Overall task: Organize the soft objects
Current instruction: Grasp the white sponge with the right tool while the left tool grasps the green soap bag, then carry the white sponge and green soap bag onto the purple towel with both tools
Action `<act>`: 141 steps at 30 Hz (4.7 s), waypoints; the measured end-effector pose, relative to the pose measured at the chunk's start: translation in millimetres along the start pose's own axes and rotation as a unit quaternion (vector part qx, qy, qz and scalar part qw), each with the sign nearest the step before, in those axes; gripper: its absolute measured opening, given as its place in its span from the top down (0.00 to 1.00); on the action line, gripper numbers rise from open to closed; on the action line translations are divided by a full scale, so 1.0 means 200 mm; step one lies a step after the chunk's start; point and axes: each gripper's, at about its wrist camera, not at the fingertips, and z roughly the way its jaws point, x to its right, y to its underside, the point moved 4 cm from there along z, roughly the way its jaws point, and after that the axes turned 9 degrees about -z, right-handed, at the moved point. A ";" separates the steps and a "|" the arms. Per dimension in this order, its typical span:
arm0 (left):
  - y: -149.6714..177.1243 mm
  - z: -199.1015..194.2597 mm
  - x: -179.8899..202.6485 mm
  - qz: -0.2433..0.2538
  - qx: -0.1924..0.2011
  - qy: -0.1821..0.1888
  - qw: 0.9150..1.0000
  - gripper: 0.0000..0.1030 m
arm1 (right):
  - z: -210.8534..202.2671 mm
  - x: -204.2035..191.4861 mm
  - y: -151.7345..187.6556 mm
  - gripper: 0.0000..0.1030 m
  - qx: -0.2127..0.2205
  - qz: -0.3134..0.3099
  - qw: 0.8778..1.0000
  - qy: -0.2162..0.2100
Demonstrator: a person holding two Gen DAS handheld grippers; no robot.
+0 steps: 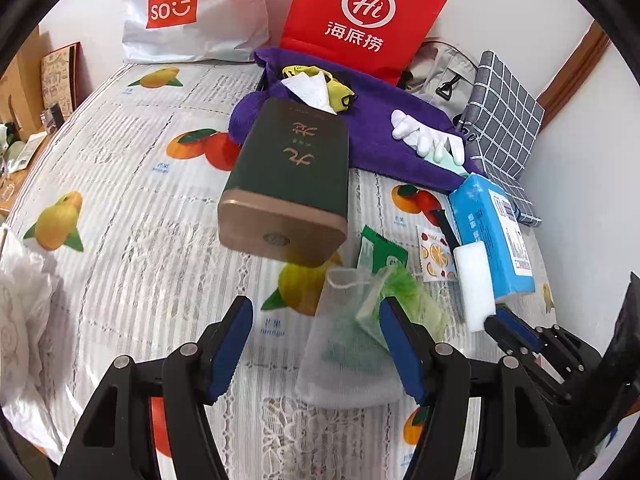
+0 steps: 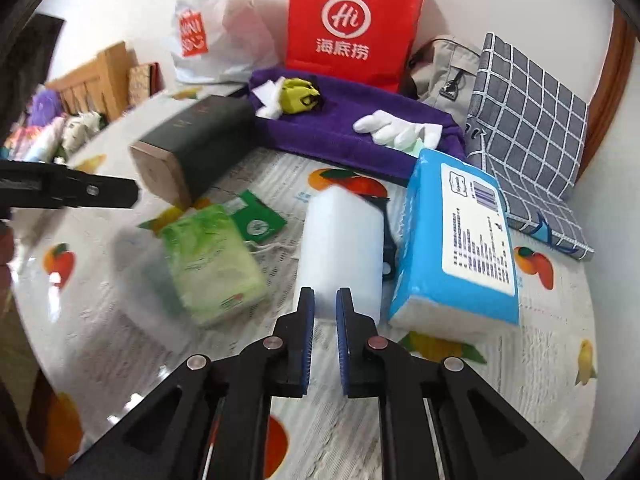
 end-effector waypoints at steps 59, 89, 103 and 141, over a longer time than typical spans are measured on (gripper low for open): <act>0.19 0.27 0.36 0.012 -0.020 -0.038 0.999 0.38 | 0.00 0.31 0.54 0.39 0.022 0.109 0.994 -0.019; 0.19 0.22 0.34 0.064 -0.002 -0.009 0.998 0.68 | 0.02 0.33 0.53 0.38 0.013 0.114 0.993 0.007; 0.26 0.12 0.09 -0.001 -0.028 -0.014 0.999 0.34 | -0.01 0.30 0.55 0.39 0.006 0.114 0.993 0.008; 0.13 0.08 0.20 0.018 -0.002 -0.058 0.998 0.41 | -0.23 0.44 0.21 0.42 0.046 0.118 0.991 0.035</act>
